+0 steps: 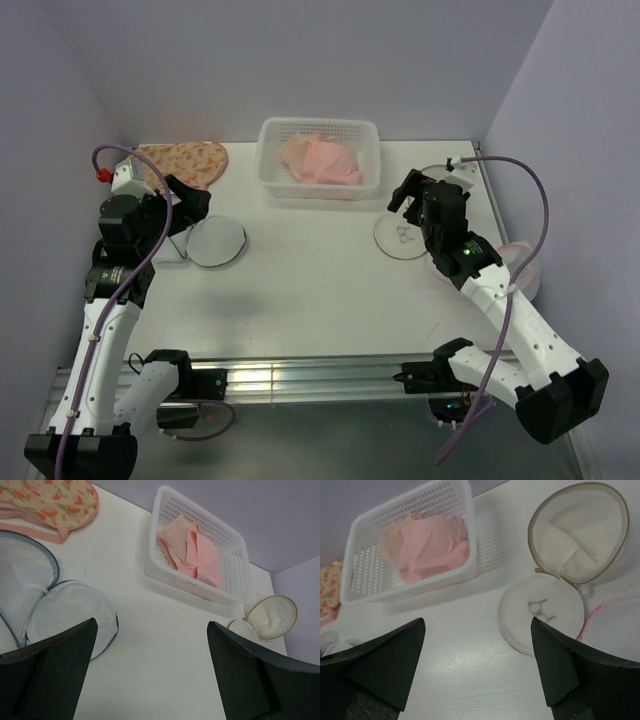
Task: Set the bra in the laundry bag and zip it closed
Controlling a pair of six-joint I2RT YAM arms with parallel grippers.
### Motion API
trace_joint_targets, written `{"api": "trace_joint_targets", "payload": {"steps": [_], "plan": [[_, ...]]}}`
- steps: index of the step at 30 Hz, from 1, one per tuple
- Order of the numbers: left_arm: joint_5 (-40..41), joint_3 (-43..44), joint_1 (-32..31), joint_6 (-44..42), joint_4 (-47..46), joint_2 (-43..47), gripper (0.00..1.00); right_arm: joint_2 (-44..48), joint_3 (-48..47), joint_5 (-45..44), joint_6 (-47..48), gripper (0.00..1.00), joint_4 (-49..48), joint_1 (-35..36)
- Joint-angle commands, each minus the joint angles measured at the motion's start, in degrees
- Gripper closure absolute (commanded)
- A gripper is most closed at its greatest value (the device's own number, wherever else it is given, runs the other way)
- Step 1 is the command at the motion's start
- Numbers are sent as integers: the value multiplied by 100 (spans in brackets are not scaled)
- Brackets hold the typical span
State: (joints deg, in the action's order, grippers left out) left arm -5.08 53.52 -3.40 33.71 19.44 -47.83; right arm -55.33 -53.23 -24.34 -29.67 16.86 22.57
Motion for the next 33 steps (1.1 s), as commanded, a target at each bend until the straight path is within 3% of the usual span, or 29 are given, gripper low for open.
{"api": "trace_joint_targets", "payload": {"steps": [1, 7, 10, 33], "plan": [[86, 89, 41, -14, -151, 72, 1, -434, -363, 25, 102, 7, 343, -24], [104, 98, 41, -14, -142, 46, 1, -1427, -126, 87, -74, 32, 388, -24], [130, 89, 59, 3, -143, 46, 1, -1936, -3, 8, -135, 38, 353, -24], [-19, 62, 155, 39, -186, -7, 1, -4056, -143, 527, -39, 47, -333, -24]]}}
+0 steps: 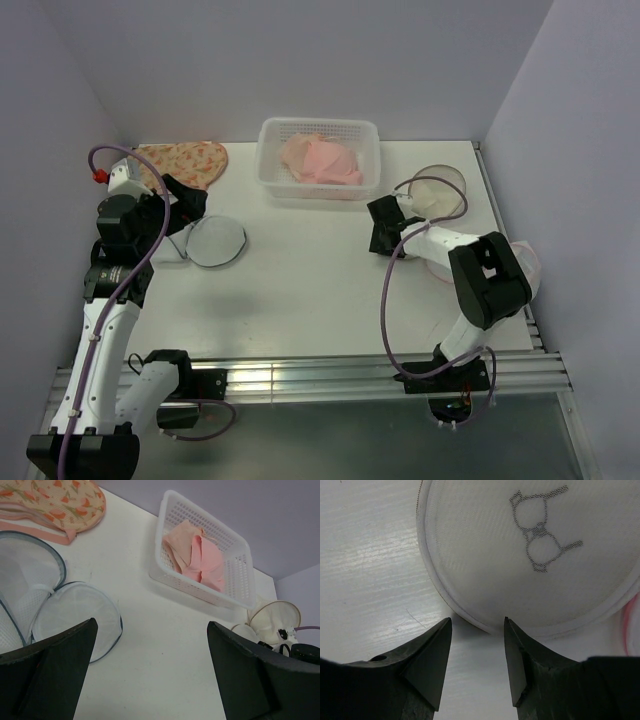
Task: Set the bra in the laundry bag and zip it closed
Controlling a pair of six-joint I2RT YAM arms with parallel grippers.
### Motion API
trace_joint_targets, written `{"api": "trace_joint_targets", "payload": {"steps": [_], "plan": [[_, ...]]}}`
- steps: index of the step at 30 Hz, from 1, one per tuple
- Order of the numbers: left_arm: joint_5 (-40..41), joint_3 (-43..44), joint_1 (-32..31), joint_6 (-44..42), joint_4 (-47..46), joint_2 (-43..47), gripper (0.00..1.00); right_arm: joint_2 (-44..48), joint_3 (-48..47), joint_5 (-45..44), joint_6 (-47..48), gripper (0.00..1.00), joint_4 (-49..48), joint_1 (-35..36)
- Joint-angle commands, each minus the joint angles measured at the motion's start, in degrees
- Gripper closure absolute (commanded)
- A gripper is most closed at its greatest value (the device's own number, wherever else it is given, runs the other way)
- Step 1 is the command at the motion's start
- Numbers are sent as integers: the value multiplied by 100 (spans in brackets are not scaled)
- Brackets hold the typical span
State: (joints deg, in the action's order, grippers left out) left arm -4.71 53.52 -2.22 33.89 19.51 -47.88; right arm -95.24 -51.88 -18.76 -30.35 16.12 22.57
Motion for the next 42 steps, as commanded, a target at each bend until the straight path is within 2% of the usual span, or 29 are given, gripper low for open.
{"api": "trace_joint_targets", "payload": {"steps": [1, 12, 19, 29, 33, 34, 36, 37, 39, 42], "plan": [[-48, 71, 37, 21, -193, -2, 1, -82, -314, -13, 38, 47, -250, -24], [-83, 54, 37, 30, -210, -11, 1, -179, -604, -233, 108, 47, 13, -16], [-83, 45, 37, 30, -210, -29, 1, -644, -1043, 13, 266, 47, 216, -24], [-109, 54, 37, 30, -219, -55, 1, -838, -1052, 215, 222, 50, 251, -24], [-92, 54, 37, 39, -219, -72, 1, -768, -965, 250, 214, 62, 234, -24], [-100, 45, 37, 39, -219, -73, 1, -733, -912, 259, 222, 71, 225, -24], [-91, 54, 37, 39, -219, -90, 1, -689, -851, 329, 214, 81, 207, -24], [-100, 45, 37, 30, -211, -90, 1, -628, -789, 356, 196, 92, 207, -24], [-109, 54, 37, 30, -228, -90, 1, -549, -710, 496, 187, 100, 190, -24], [-118, 45, 37, 39, -228, -81, 1, -285, -508, 689, 143, 100, 164, -24]]}}
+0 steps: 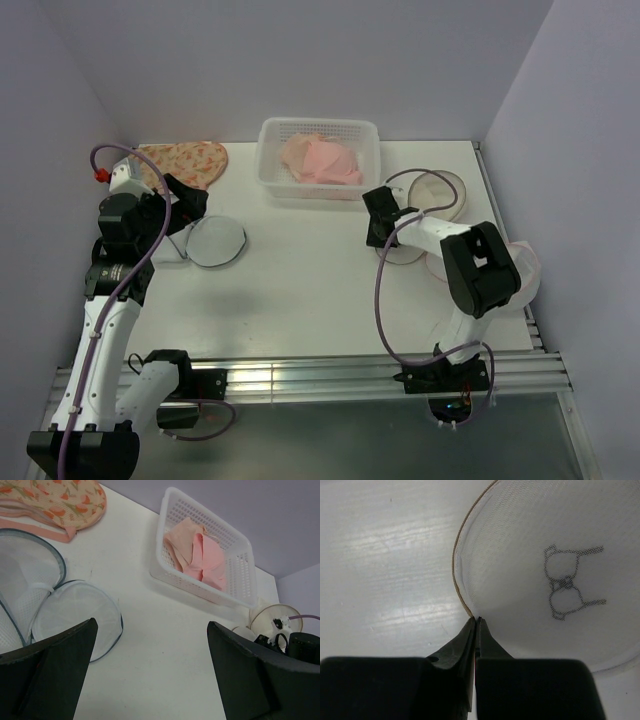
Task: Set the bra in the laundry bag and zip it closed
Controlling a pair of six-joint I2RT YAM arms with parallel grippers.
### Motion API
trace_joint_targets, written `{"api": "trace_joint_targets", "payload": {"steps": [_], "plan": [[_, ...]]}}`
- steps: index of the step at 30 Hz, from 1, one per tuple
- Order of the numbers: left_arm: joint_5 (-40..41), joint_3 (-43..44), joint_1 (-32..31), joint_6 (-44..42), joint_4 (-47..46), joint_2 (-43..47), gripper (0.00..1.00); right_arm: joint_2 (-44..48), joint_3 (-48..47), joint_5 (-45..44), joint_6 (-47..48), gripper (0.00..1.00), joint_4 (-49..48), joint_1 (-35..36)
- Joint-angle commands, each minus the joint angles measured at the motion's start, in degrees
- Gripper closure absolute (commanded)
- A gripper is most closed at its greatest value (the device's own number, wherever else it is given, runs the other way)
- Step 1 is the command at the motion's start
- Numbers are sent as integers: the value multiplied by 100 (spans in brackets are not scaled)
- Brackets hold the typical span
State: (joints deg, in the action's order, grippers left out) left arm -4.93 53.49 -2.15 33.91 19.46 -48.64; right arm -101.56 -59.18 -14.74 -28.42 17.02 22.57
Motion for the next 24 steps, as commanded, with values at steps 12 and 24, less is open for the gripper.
{"api": "trace_joint_targets", "payload": {"steps": [12, 24], "plan": [[-113, 56, 31, 45, -224, 4, 1, 1884, 513, 1202, -654, 100, 328, 599], [-17, 73, 31, 10, -188, 65, 1, 1965, -365, 1834, -1472, 100, 145, 2005]]}}
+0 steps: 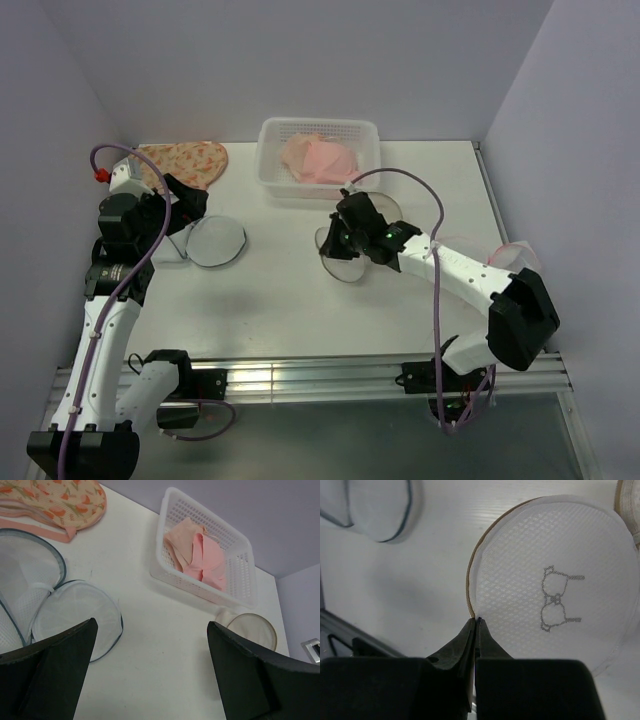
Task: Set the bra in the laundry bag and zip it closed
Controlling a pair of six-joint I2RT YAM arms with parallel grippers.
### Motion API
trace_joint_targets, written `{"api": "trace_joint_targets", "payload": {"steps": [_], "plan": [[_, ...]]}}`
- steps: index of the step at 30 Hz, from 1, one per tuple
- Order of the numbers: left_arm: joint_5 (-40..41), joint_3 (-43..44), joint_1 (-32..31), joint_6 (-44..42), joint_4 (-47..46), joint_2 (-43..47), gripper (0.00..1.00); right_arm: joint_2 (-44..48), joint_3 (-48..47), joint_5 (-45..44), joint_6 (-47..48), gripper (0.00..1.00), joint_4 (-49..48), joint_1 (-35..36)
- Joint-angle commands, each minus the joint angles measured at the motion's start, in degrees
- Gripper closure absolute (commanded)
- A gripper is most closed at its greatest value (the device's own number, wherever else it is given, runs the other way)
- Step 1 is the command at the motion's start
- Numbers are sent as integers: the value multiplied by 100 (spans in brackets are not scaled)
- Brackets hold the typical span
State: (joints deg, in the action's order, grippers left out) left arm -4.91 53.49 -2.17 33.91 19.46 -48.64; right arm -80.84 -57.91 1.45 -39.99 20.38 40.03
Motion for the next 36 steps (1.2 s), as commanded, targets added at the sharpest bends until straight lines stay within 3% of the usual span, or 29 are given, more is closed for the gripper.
{"api": "trace_joint_targets", "payload": {"steps": [1, 8, 18, 20, 23, 29, 34, 36], "plan": [[-2, 82, 33, 19, -189, 65, 1, -290, -728, 337, -352, 100, -227, 434], [147, 100, 33, -25, -136, 74, 1, -1451, -2082, 864, -650, 100, -403, 1137], [376, 135, 42, -69, -39, 92, 1, -2875, -3911, 1270, -879, 100, -254, 1516], [377, 144, 42, -69, -39, 83, 1, -2920, -4000, 1270, -844, 94, -210, 1534], [368, 135, 42, -60, -39, 83, 1, -2955, -4105, 1191, -687, 63, -70, 1604], [324, 126, 59, -51, -66, 39, 1, -2876, -4421, 857, -318, 36, 228, 1604], [315, 126, 68, -51, -57, 57, 1, -2876, -4869, 532, -27, 33, 624, 1394], [306, 117, 59, -51, -66, 57, 1, -2894, -5123, 234, 122, 32, 827, 965]]}}
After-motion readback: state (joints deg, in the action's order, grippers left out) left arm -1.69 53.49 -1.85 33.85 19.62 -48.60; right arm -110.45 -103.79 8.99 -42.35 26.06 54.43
